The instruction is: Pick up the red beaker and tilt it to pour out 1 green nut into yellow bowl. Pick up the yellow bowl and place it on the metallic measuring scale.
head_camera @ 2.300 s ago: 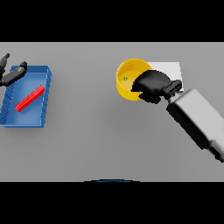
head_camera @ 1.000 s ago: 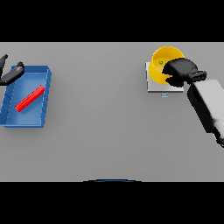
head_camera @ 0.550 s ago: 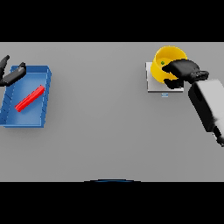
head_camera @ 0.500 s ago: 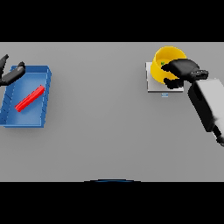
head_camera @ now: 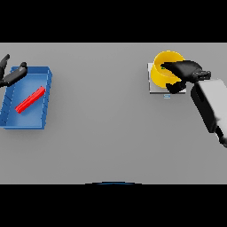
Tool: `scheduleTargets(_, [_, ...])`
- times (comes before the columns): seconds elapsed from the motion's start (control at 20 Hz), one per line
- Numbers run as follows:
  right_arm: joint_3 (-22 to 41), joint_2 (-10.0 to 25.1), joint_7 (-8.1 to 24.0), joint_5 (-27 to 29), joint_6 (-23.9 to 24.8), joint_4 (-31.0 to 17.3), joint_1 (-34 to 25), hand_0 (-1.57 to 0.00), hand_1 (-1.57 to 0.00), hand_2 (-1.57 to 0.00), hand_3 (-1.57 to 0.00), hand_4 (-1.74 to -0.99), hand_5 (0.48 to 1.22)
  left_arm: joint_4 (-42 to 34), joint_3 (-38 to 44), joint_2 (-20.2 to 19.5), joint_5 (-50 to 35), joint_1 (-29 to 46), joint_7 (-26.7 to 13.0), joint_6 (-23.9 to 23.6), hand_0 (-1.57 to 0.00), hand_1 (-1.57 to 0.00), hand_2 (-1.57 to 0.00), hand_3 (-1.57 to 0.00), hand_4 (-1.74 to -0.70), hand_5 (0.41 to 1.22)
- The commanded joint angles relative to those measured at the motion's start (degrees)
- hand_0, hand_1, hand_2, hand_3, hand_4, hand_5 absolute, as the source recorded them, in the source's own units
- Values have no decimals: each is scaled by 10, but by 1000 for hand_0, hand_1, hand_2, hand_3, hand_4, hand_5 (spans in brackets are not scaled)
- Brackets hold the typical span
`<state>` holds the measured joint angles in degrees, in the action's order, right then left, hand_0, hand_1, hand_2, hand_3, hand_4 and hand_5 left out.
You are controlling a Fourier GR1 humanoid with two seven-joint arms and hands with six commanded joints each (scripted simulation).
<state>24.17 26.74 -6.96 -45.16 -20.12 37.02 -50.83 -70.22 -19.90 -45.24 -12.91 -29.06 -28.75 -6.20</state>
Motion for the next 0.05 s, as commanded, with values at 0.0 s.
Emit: scheduleTargets(0.0, [-2, 0, 0, 3, -3, -1, 4, -64, -63, -50, -42, -1390, 779, 0, 0, 0, 0, 5, 7, 0, 1, 1, 1, 1, -833, 760])
